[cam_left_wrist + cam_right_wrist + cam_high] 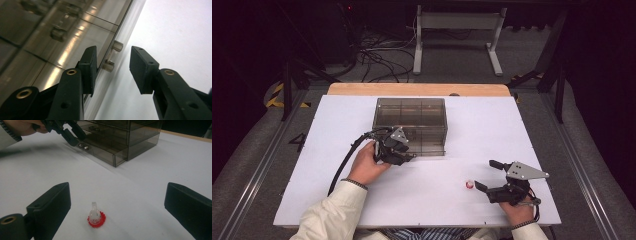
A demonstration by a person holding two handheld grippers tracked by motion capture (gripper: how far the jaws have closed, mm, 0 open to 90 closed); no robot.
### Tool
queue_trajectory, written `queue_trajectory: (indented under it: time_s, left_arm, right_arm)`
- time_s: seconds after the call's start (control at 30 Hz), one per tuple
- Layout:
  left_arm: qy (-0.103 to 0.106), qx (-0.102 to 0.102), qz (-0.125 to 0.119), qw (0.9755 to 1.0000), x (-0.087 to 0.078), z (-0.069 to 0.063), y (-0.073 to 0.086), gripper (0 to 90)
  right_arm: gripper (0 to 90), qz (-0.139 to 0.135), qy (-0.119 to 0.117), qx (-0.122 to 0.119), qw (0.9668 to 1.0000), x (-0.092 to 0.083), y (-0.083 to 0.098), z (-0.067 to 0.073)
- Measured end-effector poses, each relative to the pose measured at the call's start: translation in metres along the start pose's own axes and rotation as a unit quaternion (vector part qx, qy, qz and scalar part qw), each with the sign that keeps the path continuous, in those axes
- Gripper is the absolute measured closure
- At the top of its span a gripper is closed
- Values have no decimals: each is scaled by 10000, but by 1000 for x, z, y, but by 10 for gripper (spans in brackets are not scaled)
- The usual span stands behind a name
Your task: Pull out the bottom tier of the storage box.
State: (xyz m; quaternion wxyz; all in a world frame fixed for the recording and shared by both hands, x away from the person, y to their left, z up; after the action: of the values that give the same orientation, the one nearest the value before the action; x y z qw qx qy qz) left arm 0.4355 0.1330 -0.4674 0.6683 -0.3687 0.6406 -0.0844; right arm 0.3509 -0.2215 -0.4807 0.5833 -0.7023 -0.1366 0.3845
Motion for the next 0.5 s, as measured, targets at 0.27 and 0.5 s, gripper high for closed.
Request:
queue_trajectory:
  time_s: [0.27, 0.5]
  left_arm:
    - [127, 133, 297, 9994, -1, -9, -1, 581]
    - [280, 199, 461, 9983, -4, -14, 1, 578]
  right_arm:
    - [73, -5, 0, 3, 10000, 0, 0, 0]
    - [73, -9, -4, 5, 10000, 0, 0, 0]
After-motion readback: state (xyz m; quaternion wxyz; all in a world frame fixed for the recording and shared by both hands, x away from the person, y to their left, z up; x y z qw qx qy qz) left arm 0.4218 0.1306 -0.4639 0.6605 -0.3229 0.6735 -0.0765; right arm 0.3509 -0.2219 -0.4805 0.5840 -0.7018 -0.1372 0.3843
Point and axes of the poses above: each handheld gripper's, and its own axes: x roughly forward along the jaws, y roughly out of its underside, z roughly to its left, the point moved 3 cm from there along x, roughly forward along the jaws, and after that the axes turned 7 degrees about y, right-handed, at the moved point
